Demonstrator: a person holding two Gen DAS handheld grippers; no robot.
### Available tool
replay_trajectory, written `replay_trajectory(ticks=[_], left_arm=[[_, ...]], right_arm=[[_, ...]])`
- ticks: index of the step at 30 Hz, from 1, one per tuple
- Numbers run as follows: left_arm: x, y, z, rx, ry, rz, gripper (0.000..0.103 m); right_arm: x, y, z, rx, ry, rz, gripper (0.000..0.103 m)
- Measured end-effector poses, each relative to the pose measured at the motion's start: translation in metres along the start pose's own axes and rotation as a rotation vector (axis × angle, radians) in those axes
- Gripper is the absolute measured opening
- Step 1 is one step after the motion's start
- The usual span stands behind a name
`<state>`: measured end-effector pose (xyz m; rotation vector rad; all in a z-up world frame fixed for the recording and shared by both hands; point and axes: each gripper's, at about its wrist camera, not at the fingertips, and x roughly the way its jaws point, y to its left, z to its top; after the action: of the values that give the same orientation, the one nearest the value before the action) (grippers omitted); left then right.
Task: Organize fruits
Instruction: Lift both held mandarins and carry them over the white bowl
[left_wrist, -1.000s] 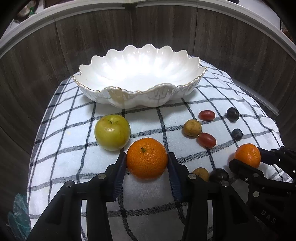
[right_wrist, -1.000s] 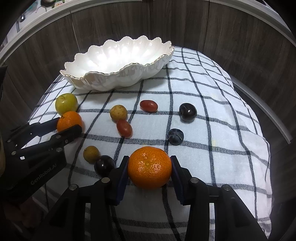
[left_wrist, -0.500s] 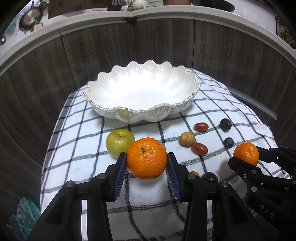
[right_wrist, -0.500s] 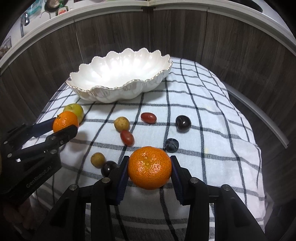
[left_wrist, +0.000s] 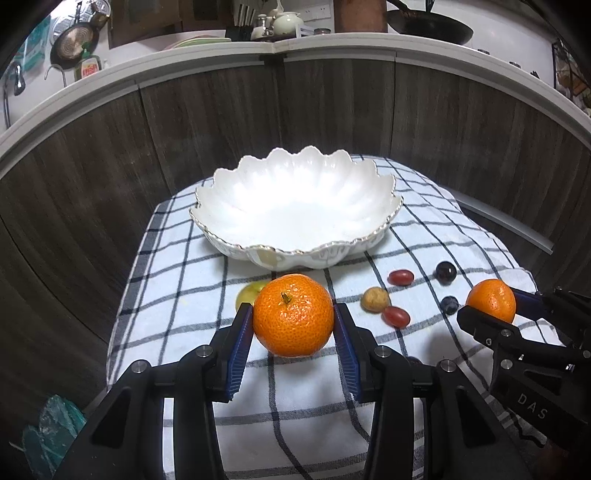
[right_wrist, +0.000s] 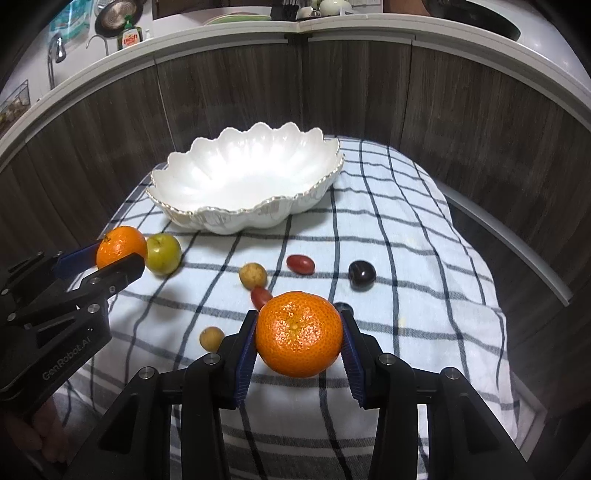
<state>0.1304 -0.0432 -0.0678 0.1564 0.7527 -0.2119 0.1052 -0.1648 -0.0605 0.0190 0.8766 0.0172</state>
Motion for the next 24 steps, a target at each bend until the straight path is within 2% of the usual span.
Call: replay_trajectory(ticks=[12, 24], left_arm=[[-0.006, 0.015, 0.03, -0.009, -0.04, 0.03, 0.043], [0.002, 0.036, 0.064, -0.027, -0.06, 0.048, 0.043]], right_arm=[[-0.002, -0.002, 0.035, 0.006, -0.056, 0.002, 0.043], [0.007, 0.0, 0.09, -0.016, -0.131, -0.006, 0.043]])
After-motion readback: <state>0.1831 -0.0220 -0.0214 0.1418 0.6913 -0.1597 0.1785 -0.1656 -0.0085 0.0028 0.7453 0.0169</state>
